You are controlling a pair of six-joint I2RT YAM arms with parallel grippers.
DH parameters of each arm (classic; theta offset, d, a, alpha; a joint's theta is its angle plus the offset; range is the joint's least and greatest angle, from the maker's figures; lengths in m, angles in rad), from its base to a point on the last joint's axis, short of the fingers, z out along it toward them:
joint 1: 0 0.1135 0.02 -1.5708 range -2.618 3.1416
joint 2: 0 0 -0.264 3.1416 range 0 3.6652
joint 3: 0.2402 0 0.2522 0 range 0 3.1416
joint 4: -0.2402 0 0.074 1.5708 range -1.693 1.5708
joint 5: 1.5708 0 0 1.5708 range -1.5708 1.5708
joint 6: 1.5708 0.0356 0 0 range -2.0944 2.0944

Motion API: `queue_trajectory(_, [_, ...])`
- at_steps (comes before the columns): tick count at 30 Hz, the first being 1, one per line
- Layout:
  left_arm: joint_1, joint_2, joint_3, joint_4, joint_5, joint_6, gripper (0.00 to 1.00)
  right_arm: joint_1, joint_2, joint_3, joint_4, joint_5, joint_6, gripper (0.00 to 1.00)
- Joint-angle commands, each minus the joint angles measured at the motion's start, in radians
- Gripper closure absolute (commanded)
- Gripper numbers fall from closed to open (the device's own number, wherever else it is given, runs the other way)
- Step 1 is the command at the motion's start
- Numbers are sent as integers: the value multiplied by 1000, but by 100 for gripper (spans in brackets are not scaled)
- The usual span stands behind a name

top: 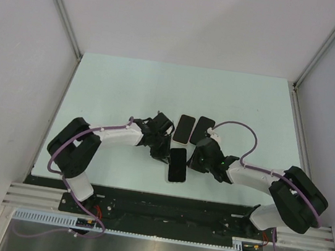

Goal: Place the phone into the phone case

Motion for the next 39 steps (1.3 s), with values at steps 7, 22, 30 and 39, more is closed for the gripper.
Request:
queue_trajectory(7, [38, -74, -18, -104, -281, 2, 100, 32, 52, 43, -107, 68, -6, 68])
queue_trajectory(22, [37, 9, -93, 145, -23, -21, 100, 70, 96, 112, -154, 112, -9, 69])
queue_trajectory(30, [34, 6, -121, 209, 14, -39, 100, 96, 135, 157, -168, 138, -7, 69])
queue_trajectory(39, [28, 5, -150, 240, 37, -57, 100, 124, 188, 207, -216, 177, -9, 69])
